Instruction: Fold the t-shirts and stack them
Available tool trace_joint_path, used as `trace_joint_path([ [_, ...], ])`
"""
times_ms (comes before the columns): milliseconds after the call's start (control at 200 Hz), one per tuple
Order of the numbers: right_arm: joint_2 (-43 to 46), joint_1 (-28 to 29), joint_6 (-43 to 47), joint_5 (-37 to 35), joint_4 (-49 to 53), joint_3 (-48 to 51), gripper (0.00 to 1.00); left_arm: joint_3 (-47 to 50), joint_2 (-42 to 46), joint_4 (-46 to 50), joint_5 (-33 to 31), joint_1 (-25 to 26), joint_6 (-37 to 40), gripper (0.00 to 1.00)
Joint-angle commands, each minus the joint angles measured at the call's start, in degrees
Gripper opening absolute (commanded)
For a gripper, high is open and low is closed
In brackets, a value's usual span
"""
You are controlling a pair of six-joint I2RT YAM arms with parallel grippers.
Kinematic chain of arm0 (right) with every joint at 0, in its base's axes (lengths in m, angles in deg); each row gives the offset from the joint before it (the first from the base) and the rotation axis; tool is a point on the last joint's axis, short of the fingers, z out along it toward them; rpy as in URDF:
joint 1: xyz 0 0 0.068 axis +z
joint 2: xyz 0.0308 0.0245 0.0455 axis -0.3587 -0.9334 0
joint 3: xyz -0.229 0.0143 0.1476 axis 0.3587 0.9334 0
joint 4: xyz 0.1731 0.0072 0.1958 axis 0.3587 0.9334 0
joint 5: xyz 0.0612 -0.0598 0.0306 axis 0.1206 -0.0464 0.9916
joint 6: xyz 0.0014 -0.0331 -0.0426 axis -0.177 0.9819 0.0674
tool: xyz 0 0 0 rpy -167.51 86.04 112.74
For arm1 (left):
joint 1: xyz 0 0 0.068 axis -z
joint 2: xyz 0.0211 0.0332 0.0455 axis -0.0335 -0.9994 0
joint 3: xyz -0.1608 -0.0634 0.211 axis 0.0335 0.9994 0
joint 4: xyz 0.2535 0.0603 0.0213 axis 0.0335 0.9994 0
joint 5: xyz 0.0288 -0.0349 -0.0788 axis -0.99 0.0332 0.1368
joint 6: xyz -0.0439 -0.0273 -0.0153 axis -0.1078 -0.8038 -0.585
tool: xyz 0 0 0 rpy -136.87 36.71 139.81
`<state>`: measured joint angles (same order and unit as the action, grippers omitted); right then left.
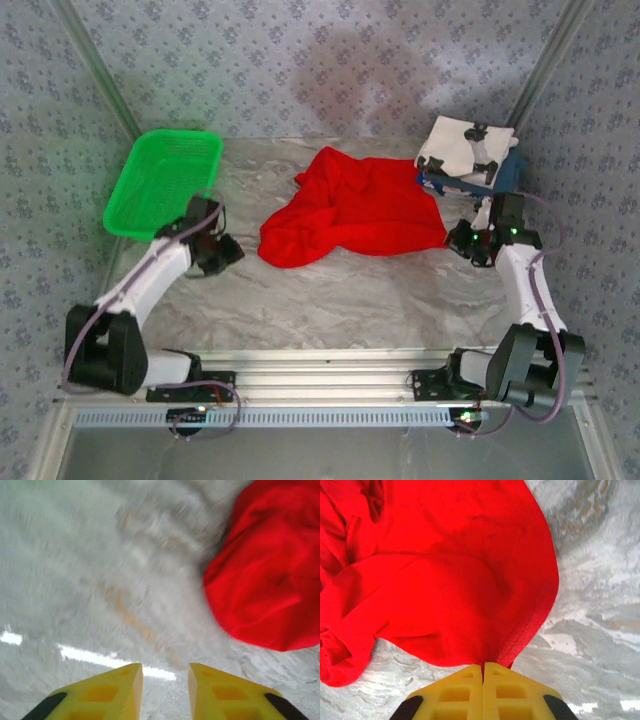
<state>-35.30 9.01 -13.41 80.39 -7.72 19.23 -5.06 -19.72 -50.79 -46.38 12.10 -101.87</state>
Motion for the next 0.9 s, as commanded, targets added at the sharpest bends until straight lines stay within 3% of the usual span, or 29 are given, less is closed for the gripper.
trace_joint_path([
  [0,3.08,0.09,-1.01,-0.57,1.88,2.18,0.0,6.63,9.58,-4.78,-2.1,0.4,-10.23,0.38],
  [60,3.88,0.23,-1.06,-0.32,2.44,2.96,0.0,9.06,14.64,-7.54,-1.52,0.48,-12.51,0.58],
  [105,4.16,0.39,-1.03,-0.14,2.71,3.52,0.0,9.58,15.92,-10.38,0.87,0.61,-14.38,0.66],
  [285,4.26,0.76,-0.63,-0.03,3.04,5.6,0.0,1.03,3.13,-13.95,10.33,4.21,-15.19,0.73],
  [360,4.26,0.82,0.2,-0.3,3.53,5.87,0.0,-4.89,-4.53,-13.36,13.93,4.58,-14.54,0.73],
  [460,4.26,0.96,0.86,-0.18,4.1,5.87,0.0,-12.12,-13.13,-10.11,13.24,4.07,-11.21,0.7],
  [590,4.31,1.36,1.56,0.17,4.62,5.95,0.0,-19.2,-23.12,-6.36,11.84,2.94,-6.13,0.58],
  [700,4.69,1.46,2.01,0.13,5.14,6.1,0.0,-24.02,-28.79,-3.1,9.55,3.72,-2.02,0.53],
  [899,5.44,1.55,1.84,0.3,5.37,6.66,0.0,-25.55,-34.04,-3.75,8.18,3.95,-2.25,0.47],
])
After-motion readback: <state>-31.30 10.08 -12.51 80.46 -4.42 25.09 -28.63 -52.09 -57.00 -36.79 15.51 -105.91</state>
